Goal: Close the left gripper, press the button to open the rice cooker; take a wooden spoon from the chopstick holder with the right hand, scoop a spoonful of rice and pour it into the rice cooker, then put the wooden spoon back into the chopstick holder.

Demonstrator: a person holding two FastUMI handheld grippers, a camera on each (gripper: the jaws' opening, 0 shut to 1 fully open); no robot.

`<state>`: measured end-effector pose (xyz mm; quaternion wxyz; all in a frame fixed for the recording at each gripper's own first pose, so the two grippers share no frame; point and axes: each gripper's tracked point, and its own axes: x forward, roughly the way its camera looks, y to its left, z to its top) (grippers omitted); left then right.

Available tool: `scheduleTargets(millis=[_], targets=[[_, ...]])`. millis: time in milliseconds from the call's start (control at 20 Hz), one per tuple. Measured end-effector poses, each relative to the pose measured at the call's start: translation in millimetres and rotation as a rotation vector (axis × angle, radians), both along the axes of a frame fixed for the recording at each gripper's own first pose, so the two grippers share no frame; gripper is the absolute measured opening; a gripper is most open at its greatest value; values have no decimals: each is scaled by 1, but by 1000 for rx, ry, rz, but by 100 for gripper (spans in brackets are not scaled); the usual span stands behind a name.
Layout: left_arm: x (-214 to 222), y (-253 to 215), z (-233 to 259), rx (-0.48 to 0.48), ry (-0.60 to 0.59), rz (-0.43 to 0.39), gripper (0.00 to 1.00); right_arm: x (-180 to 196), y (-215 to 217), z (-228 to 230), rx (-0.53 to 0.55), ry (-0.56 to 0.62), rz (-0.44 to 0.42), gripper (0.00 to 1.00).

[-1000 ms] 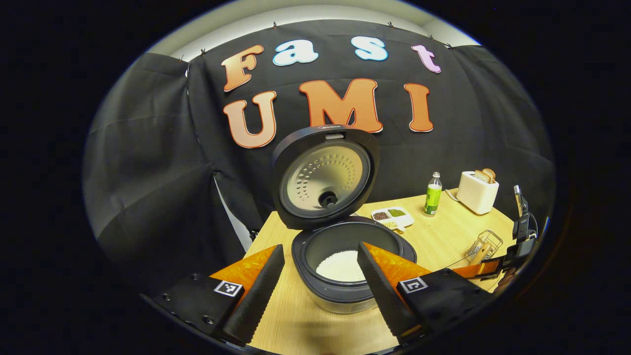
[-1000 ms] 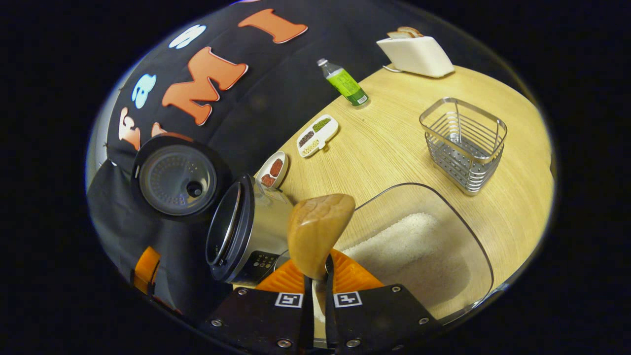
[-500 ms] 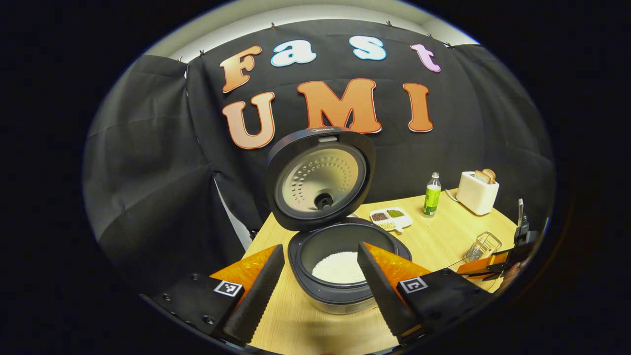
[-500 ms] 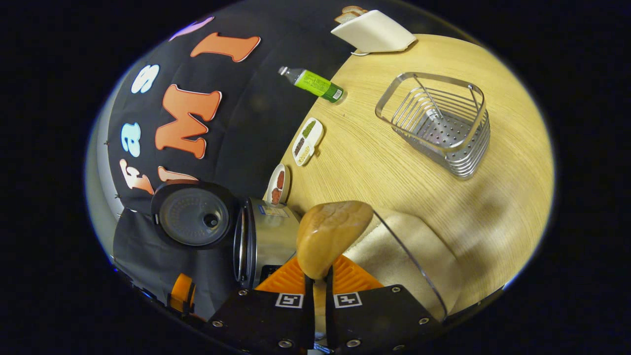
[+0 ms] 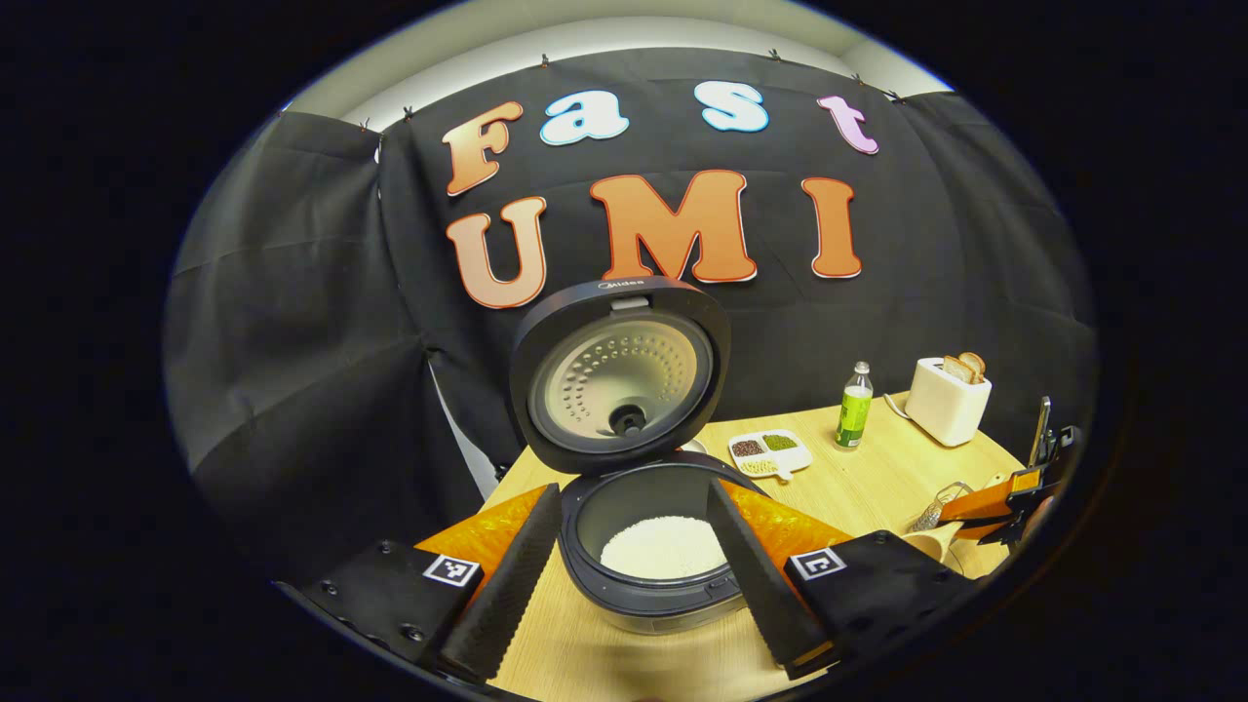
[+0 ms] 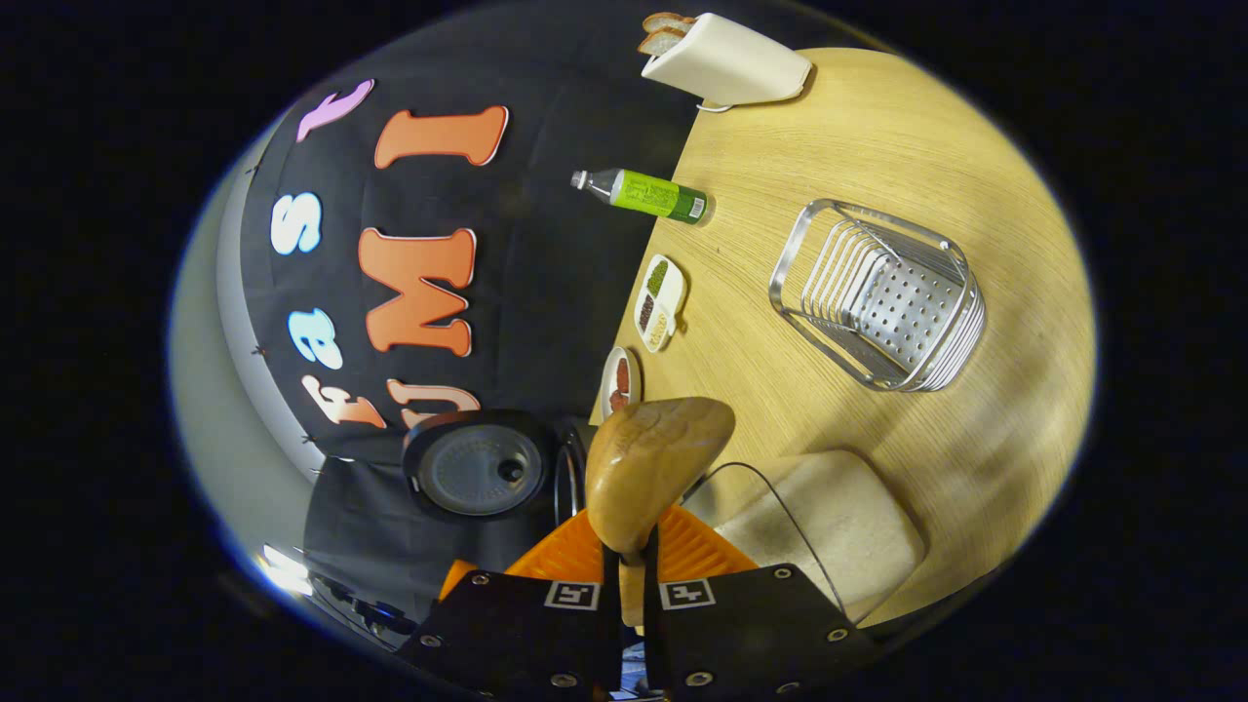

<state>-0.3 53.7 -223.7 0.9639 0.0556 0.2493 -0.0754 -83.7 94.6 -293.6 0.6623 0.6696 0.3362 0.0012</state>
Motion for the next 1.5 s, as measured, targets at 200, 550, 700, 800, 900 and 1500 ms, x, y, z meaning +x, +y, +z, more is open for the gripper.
scheduleTargets(millis=[200,550,700,800,900,1500], targets=[[-5,4,2,-3,-5,53,92,12,-10,24,144,-30,-31,8],[-18,27,18,22,-38,145,92,68,13,77,316,-117,-21,8],[-27,41,26,43,-63,182,92,93,34,87,327,-142,31,8],[-33,50,32,52,-80,204,99,106,46,87,318,-144,57,8],[-41,59,37,57,-96,225,100,121,59,88,324,-138,74,8],[-79,91,59,120,-167,302,99,175,106,77,248,-97,139,8]])
